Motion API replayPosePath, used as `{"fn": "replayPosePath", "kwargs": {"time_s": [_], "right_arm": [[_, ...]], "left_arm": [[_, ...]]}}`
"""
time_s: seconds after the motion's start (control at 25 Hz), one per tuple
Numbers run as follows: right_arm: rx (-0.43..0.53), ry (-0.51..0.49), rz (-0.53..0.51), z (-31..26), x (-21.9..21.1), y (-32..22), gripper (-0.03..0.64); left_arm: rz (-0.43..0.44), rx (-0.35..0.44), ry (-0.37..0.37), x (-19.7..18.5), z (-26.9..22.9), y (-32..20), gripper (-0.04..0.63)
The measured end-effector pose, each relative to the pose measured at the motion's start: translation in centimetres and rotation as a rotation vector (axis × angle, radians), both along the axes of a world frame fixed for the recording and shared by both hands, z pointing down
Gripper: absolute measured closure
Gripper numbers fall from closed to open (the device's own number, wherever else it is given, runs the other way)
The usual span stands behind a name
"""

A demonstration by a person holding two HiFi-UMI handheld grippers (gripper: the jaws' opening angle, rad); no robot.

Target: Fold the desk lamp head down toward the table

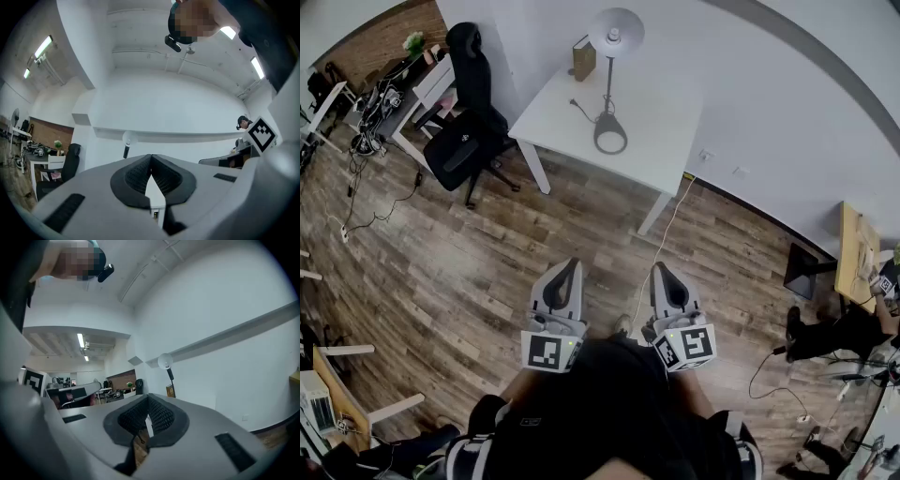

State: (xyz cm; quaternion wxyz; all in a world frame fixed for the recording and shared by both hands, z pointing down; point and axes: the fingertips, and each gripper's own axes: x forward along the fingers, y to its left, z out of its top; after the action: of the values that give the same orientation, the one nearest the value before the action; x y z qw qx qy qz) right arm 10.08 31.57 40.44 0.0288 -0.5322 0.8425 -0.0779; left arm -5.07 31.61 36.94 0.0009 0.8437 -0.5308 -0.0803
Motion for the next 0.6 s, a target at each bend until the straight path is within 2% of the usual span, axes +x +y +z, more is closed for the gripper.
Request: {"fn": "replayPosePath", "kwargs": {"time_s": [0.6], "right_arm": [[0.011,-0.003,-0.022,-0.2,1.2,-0.9,0.604]], "left_arm": [[-0.011,0.001,-0.012,1.7,0.3,-0.9,0.569]]}}
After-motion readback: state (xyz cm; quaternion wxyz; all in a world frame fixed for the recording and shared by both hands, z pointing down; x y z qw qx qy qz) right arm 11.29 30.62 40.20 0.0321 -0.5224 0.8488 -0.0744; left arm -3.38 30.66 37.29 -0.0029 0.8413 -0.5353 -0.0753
